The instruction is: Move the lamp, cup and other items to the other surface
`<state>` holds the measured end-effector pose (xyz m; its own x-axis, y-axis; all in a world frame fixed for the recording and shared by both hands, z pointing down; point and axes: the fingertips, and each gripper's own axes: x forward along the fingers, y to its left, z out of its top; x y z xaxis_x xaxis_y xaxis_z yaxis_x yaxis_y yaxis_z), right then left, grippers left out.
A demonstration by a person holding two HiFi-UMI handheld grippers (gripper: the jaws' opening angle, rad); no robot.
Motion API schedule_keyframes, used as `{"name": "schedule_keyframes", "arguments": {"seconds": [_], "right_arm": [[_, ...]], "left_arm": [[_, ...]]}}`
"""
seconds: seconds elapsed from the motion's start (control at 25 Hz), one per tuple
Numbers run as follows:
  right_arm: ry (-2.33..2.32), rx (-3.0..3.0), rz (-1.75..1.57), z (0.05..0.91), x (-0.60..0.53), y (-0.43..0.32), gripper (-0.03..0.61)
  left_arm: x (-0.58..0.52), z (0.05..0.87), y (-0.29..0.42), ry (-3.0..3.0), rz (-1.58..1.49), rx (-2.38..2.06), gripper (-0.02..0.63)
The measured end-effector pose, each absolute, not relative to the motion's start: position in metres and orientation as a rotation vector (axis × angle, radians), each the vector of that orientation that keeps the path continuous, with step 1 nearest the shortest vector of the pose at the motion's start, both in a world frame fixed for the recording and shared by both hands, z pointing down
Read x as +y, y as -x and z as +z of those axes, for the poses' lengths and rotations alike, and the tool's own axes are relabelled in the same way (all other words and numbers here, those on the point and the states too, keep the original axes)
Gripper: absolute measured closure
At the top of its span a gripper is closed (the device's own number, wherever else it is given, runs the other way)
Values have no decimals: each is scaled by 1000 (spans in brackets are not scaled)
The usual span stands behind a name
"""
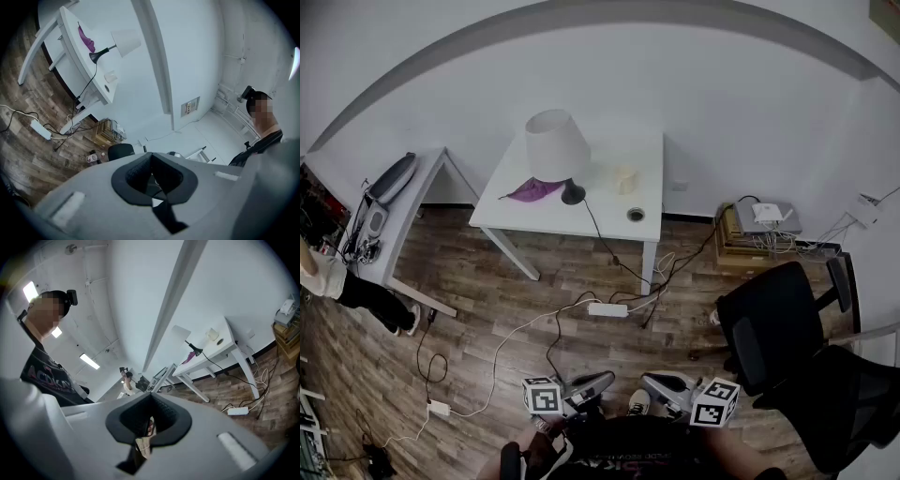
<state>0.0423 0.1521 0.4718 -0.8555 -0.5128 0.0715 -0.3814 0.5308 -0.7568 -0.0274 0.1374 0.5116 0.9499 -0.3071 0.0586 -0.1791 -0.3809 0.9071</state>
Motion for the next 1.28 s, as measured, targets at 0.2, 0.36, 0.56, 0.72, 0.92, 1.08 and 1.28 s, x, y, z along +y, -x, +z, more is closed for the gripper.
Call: {"name": "schedule_keyframes", "arguments": {"seconds": [0.2,0.36,0.56,0.72,0.92,1.08,1.28], "right_arm": [[769,2603,-1231,472,153,-41,577],[765,2603,-1235,473,154,-40,577],[757,2606,-1236,472,157,-39,577],[752,2589,-1210,466,158,-42,575],[743,2535,-1216,465,155,-48,575],[764,2500,-1219,464,150,-54,574],[756,2493,-1219,464,149,-56,574]], "left_arm": [[138,512,31,-1961,-146,-351,621],[139,510,33,-1955,-152,-359,621],[142,509,36,-1949,-155,-368,621],[145,509,34,-1942,-161,-369,621],[149,507,33,-1939,-159,-369,621],[150,506,34,-1928,-161,-378,621],[148,505,37,-1922,-159,-406,621]]}}
